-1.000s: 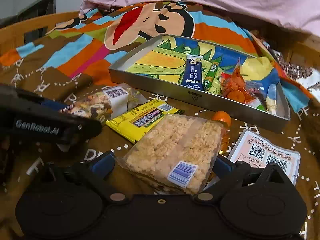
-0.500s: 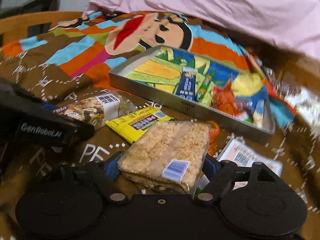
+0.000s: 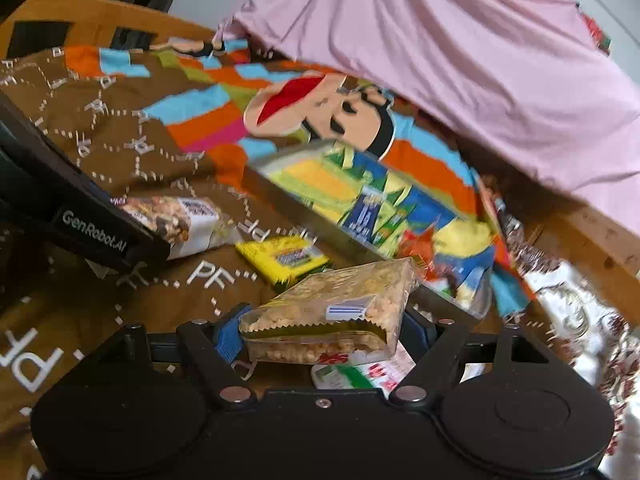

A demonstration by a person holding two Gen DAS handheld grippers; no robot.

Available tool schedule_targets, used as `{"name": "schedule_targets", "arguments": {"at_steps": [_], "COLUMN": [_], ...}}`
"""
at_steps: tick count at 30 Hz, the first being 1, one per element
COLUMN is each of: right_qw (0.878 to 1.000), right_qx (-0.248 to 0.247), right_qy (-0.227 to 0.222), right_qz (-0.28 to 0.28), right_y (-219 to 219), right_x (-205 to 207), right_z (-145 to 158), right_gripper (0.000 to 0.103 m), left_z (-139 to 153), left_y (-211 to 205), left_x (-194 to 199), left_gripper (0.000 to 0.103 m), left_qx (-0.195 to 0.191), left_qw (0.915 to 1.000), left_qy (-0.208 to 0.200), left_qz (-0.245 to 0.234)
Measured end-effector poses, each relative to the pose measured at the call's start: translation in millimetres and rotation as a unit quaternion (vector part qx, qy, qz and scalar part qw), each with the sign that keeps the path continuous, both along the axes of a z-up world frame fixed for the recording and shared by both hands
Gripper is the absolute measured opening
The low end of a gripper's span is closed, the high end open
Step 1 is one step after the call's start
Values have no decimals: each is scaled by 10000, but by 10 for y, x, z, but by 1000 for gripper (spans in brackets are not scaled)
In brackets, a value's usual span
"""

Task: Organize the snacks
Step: 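Lift the nut-mix bar with the left tool while the right tool carries the puffed-rice bar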

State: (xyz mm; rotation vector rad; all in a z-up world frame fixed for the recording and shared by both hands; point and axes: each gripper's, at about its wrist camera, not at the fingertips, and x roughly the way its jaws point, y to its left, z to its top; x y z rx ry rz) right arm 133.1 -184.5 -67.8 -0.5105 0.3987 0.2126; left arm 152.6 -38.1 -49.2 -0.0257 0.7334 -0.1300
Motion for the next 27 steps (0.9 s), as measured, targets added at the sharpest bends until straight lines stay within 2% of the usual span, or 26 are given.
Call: {"name": "schedule_targets", "arguments": {"at_steps": [5,11,21,27], "right_qw": [9994,9975,9926,9891], "right_qx": [91,269,735,987], "right_qy": [-322,-614,-760,-864], "right_qz": [-73,-233,-596,-663], "right_y": [-63,-225,-537,-643], "right_x": [-121,-105,272,722], "right_z": [151,301,392,397], "right_gripper": [78,78,78,78], "left_z": [122,229,252,321], "left_y": [-68,-225,-320,-370], "left_x": [-56,70,363,584], "left_gripper": [40,40,40,40], "left_qx": [-29,-178,-244,-316], "left_qw": [9997,9985,9957,9921], "left_qy": [-224,-449,-763,-1097], "left_qz": [82,263,473,516]}}
